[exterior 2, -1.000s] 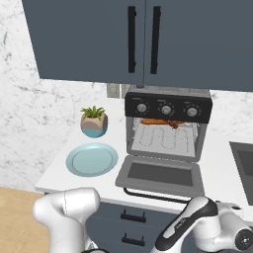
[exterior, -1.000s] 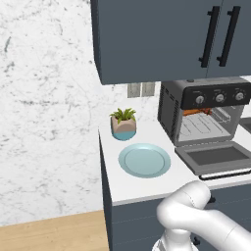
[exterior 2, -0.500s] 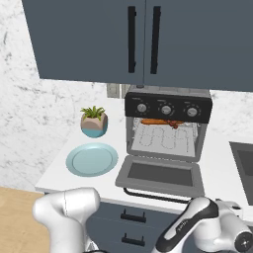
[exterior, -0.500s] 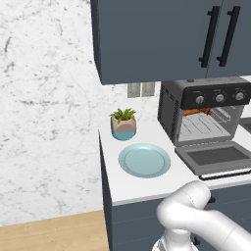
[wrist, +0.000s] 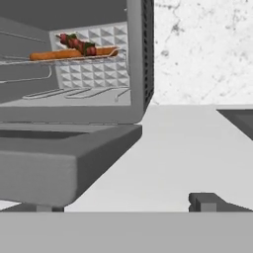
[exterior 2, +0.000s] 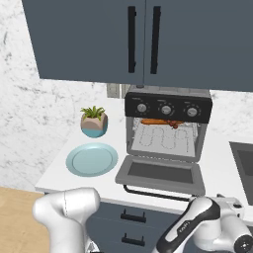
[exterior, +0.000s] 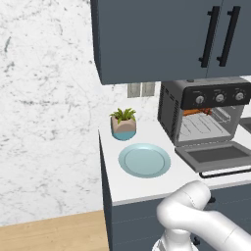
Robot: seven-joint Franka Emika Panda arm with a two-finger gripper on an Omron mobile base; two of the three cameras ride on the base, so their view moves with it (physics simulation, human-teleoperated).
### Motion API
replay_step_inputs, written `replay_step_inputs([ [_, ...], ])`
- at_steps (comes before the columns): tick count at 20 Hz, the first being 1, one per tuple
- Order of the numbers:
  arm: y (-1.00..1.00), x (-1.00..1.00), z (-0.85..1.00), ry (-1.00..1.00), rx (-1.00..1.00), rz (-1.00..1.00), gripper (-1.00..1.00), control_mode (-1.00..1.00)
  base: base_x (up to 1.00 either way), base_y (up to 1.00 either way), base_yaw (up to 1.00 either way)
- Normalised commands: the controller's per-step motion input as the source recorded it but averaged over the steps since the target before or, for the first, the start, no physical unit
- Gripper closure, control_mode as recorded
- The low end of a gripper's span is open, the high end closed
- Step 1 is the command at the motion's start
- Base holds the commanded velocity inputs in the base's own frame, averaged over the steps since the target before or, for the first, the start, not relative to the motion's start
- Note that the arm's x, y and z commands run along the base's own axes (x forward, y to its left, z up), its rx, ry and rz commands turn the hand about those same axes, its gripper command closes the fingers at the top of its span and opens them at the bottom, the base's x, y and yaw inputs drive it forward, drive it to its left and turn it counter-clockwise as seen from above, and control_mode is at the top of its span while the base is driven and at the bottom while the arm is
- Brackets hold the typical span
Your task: Pick up the kebab skewer and baguette bread, and place them inside the toaster oven. Close the toaster oven door and start by setting the timer.
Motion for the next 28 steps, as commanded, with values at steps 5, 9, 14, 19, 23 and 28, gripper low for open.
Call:
replay_step_inputs([
  [5, 0.00, 0.23, 0.15, -0.05, 0.00, -0.01, -1.00, -1.00, 0.00, 0.00, 0.00],
  [9, 0.01, 0.27, 0.20, -0.05, 0.00, -0.02, -1.00, -1.00, 0.00, 0.00, 0.00],
  [14, 0.14, 0.15, 0.25, -0.07, 0.00, -0.03, -1.00, -1.00, 0.00, 0.00, 0.00],
  [19, 0.29, 0.01, 0.29, -0.10, 0.00, -0.03, -1.00, -1.00, 0.00, 0.00, 0.00],
  [23, 0.18, 0.18, 0.10, -0.04, 0.00, -0.04, -1.00, -1.00, 0.00, 0.00, 0.00],
  [28, 0.10, 0.22, 0.01, -0.02, 0.00, -0.04, -1.00, -1.00, 0.00, 0.00, 0.00],
])
